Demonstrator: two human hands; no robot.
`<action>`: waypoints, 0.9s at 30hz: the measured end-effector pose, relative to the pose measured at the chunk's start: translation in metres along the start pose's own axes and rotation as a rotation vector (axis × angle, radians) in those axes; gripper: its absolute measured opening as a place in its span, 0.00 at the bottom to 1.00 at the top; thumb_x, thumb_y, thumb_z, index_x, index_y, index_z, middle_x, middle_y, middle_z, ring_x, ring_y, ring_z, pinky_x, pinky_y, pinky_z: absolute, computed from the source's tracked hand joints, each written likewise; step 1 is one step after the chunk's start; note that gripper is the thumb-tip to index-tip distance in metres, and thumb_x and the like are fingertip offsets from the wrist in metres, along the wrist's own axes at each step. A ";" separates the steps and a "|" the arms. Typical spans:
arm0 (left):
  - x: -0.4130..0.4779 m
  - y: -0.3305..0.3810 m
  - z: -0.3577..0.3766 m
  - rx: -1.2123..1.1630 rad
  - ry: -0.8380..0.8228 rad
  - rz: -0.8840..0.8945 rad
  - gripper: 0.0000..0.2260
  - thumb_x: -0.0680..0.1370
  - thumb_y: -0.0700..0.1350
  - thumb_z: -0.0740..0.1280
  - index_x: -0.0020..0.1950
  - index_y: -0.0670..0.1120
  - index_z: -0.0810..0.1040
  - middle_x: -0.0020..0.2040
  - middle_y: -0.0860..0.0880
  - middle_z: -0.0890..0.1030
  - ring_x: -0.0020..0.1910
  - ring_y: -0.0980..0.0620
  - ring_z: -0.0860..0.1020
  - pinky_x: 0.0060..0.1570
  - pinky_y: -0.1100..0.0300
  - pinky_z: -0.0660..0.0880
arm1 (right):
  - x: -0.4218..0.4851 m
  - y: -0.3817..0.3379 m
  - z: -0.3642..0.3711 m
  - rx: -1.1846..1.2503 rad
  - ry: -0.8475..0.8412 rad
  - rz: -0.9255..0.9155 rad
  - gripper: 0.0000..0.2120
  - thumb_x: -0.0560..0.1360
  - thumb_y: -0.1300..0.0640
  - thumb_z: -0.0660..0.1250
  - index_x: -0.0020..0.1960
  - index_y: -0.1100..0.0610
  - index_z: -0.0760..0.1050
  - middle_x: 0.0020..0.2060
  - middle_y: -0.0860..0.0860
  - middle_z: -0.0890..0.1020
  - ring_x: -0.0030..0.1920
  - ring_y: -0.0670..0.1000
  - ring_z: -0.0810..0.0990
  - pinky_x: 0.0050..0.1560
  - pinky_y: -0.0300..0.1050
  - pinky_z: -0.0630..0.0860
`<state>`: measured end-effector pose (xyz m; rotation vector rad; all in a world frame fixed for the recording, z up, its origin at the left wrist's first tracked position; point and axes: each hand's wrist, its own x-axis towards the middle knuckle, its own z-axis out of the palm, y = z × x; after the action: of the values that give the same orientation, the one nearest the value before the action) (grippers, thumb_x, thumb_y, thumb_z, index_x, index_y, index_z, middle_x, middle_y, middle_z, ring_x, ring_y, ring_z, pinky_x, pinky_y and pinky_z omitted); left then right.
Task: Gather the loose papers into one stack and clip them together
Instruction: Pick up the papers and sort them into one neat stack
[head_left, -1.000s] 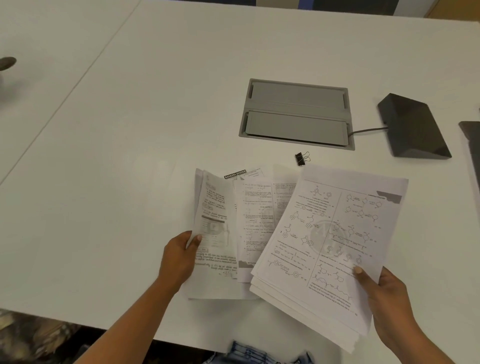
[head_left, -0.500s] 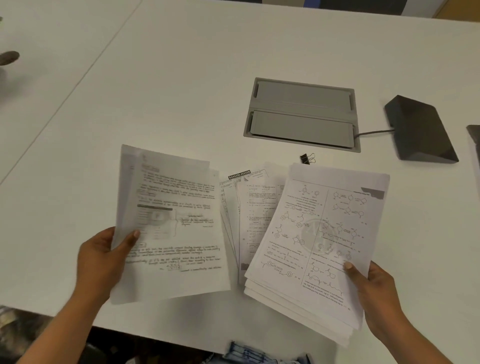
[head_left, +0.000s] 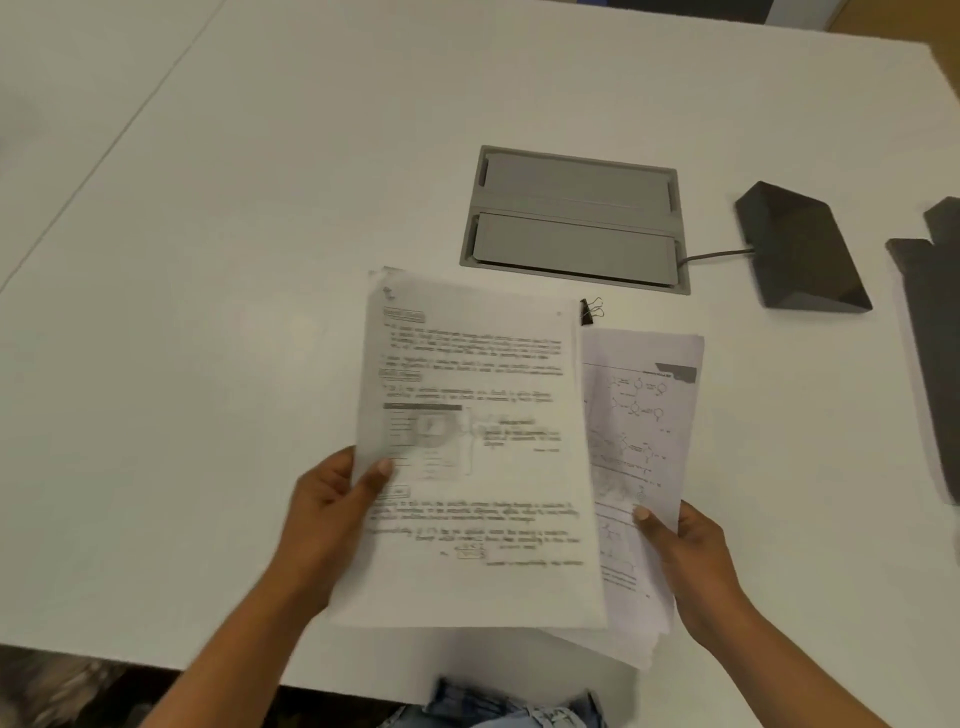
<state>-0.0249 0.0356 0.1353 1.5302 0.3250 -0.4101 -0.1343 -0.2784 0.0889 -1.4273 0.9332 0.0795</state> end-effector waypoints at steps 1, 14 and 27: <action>-0.001 -0.001 0.010 0.005 -0.035 -0.021 0.07 0.79 0.39 0.66 0.52 0.43 0.83 0.46 0.42 0.88 0.42 0.44 0.87 0.41 0.53 0.84 | 0.000 0.000 0.001 0.010 -0.010 0.002 0.10 0.77 0.60 0.69 0.58 0.58 0.80 0.49 0.54 0.87 0.47 0.55 0.87 0.42 0.45 0.82; 0.006 -0.003 0.054 0.201 -0.168 -0.022 0.18 0.77 0.46 0.72 0.66 0.55 0.75 0.59 0.55 0.83 0.56 0.52 0.83 0.49 0.60 0.82 | -0.017 -0.015 0.006 0.211 -0.253 0.015 0.20 0.67 0.49 0.75 0.56 0.57 0.83 0.53 0.61 0.85 0.52 0.61 0.85 0.50 0.55 0.82; 0.008 0.007 0.076 0.045 -0.309 -0.013 0.23 0.75 0.25 0.64 0.64 0.47 0.78 0.59 0.46 0.84 0.58 0.44 0.82 0.57 0.45 0.80 | -0.006 -0.033 0.006 0.076 -0.237 -0.169 0.11 0.72 0.59 0.72 0.55 0.53 0.82 0.51 0.51 0.87 0.53 0.54 0.85 0.47 0.42 0.82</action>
<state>-0.0181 -0.0408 0.1394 1.4829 0.0843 -0.6582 -0.1162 -0.2774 0.1181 -1.3870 0.6139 0.0844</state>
